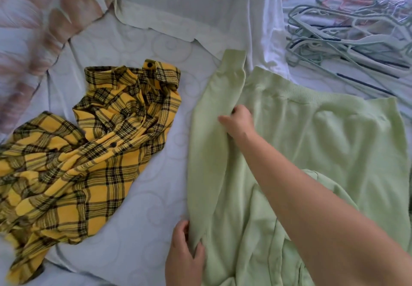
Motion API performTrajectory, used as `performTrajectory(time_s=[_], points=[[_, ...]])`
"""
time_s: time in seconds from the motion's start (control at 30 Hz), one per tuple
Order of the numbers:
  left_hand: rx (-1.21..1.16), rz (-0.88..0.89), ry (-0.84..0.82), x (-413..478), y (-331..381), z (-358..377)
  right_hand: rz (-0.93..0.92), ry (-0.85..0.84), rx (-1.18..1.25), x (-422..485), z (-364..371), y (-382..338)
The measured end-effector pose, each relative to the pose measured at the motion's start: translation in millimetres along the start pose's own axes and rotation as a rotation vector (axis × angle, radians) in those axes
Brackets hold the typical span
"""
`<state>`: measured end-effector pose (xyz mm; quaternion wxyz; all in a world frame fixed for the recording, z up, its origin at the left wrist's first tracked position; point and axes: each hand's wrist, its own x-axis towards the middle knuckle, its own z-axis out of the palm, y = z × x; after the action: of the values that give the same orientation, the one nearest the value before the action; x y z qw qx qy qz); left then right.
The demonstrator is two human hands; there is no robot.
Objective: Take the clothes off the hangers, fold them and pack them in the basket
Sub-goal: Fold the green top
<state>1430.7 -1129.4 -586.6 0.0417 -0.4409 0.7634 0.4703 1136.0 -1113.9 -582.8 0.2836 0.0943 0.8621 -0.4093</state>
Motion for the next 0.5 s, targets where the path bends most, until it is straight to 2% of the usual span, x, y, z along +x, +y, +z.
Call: performTrajectory(time_s=[0.03, 0.1, 0.13, 0.17, 0.2, 0.3, 0.4, 0.5], points=[[-0.065, -0.051, 0.043, -1.1, 0.3, -1.3, -0.057, -0.050, 0.082, -4.9, 10.0, -14.9], [-0.195, -0.160, 0.158, -1.7, 2.6, -7.8, -0.204, -0.262, 0.305, -26.8, 28.9, -44.3], [-0.252, -0.219, 0.203, -0.3, 4.7, -12.9, -0.239, -0.375, 0.367, -36.1, 35.9, -52.8], [-0.305, -0.265, 0.237, 0.8, 1.2, -17.7, -0.255, -0.410, 0.368, -39.3, 39.1, -55.1], [-0.361, -0.318, 0.249, 2.9, -2.5, -22.9, -0.265, -0.340, 0.301, -35.0, 37.8, -52.9], [-0.440, -0.398, 0.023, 8.3, -6.2, -32.2, -0.243, 0.008, -0.246, -1.3, 13.9, -28.7], [-0.648, -0.436, -0.153, 13.3, -4.2, -31.5, -0.084, 0.059, -0.564, 19.6, -3.0, -17.1], [-0.865, -0.588, -0.156, 15.1, 5.2, -34.7, -0.094, 0.163, -0.673, 28.7, 0.2, -18.4]])
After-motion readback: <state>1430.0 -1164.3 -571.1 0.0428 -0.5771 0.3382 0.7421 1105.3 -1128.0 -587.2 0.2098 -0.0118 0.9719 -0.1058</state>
